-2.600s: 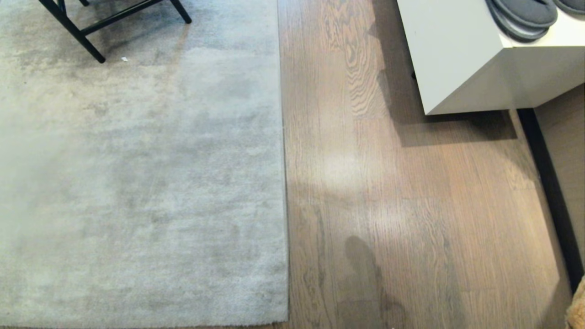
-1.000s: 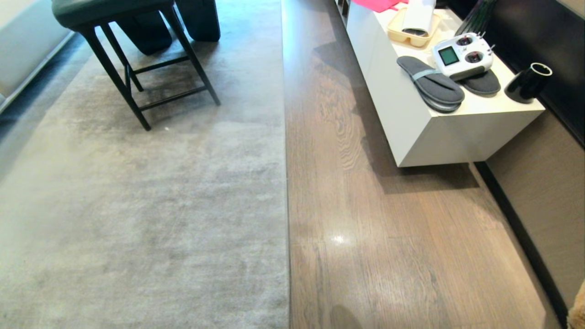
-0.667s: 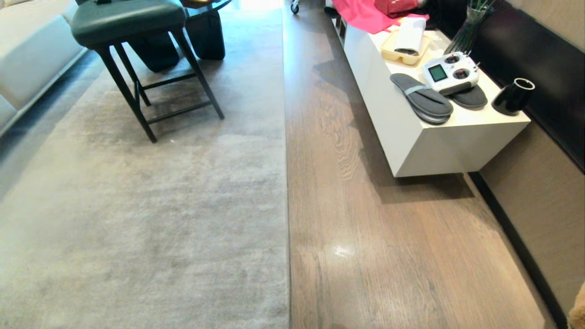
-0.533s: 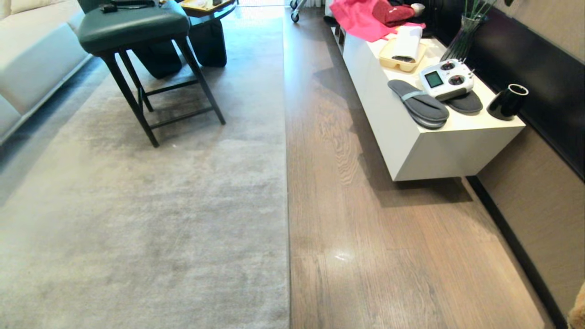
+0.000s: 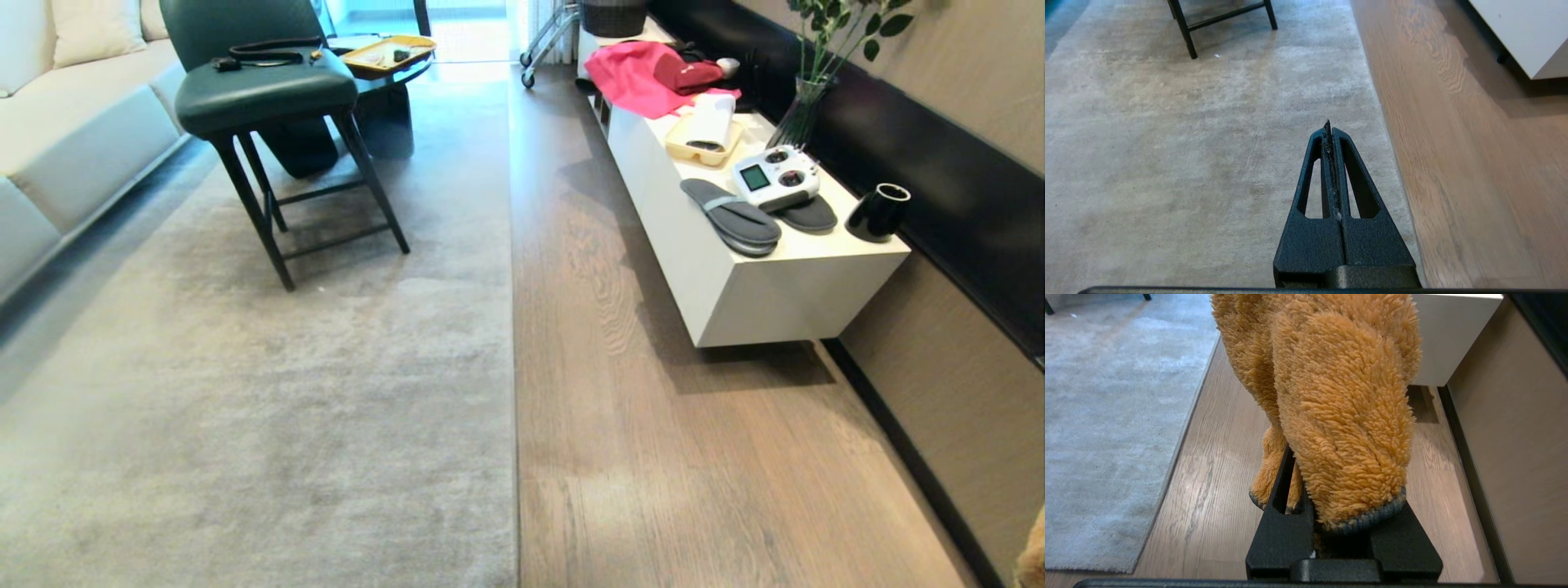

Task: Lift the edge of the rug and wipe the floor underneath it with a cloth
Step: Put down the rag

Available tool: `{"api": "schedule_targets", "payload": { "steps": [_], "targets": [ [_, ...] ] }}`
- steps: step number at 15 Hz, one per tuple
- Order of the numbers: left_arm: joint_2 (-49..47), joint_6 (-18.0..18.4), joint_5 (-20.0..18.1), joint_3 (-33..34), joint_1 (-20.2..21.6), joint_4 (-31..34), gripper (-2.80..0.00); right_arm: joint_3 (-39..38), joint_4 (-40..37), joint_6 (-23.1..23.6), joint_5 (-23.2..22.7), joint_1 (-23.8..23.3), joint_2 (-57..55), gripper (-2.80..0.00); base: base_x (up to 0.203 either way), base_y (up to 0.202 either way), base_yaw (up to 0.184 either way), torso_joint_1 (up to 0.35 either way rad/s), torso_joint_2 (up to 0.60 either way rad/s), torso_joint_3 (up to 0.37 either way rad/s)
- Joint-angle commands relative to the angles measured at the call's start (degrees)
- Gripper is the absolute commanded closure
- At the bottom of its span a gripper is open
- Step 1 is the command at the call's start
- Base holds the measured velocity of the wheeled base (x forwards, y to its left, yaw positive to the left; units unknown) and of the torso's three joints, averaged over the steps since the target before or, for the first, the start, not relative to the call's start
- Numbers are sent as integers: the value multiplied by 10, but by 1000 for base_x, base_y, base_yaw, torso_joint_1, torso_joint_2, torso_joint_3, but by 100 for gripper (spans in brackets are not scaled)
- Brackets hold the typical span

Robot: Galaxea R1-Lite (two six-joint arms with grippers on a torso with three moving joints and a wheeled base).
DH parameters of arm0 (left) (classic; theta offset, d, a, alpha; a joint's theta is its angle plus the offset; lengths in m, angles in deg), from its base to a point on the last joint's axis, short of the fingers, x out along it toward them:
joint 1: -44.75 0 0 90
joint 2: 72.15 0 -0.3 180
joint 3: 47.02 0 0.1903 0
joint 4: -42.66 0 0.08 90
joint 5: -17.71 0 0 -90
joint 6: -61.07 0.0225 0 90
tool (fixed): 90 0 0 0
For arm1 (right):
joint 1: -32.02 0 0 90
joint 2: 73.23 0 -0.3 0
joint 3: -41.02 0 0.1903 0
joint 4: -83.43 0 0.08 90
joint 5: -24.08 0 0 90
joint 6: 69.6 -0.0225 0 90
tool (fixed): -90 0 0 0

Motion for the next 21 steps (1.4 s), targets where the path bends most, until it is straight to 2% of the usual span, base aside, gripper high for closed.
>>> {"api": "schedule_targets", "payload": {
  "steps": [1, 9, 21],
  "targets": [
    [0, -2, 0, 0, 0, 0, 0, 0, 0, 0, 0, 0, -1, 0, 0, 0, 0, 4, 7, 181],
    [0, -1, 0, 0, 0, 0, 0, 0, 0, 0, 0, 0, -1, 0, 0, 0, 0, 4, 2, 113],
    [0, -2, 0, 0, 0, 0, 0, 0, 0, 0, 0, 0, -1, 0, 0, 0, 0, 0, 1, 7]
  ]
}}
